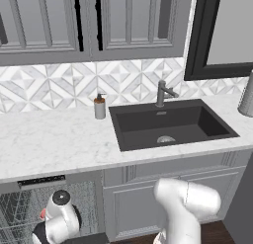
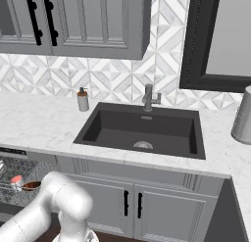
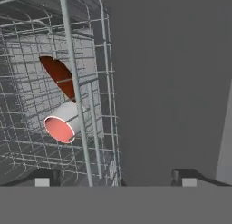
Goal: Pick up the cup and bowl from the counter, place them in the dishwasher, and close the dishwasher door.
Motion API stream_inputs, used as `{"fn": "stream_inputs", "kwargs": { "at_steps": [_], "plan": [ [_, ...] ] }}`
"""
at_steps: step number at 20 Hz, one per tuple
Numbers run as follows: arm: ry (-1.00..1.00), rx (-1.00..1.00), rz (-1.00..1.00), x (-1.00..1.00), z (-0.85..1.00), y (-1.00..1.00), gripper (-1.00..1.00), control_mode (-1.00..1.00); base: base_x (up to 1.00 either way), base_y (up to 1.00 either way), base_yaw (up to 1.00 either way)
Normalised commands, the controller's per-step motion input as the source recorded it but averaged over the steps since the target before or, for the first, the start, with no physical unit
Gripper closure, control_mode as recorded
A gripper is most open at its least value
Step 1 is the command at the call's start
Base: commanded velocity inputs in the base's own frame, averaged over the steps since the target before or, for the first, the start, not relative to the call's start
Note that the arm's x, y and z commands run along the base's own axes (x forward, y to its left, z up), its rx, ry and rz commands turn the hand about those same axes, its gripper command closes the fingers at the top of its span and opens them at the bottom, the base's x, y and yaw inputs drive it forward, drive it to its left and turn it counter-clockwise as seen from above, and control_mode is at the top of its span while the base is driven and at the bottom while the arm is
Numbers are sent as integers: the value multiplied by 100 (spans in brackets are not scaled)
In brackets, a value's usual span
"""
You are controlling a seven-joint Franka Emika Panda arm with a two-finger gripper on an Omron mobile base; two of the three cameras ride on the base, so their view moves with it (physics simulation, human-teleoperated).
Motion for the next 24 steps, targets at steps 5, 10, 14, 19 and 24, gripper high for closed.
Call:
{"fn": "stream_inputs", "kwargs": {
  "at_steps": [5,10,14,19,24],
  "plan": [
    [14,-4,16,-54,90,-19,-100,-100,0,0,0],
    [2,-14,24,-88,16,-24,-100,-100,0,0,0],
    [0,-18,35,-99,0,-6,-100,-100,0,0,0],
    [-1,-12,38,-94,0,0,-100,-100,0,0,0],
    [-25,-17,26,-77,-27,8,-100,-100,0,0,0]
  ]
}}
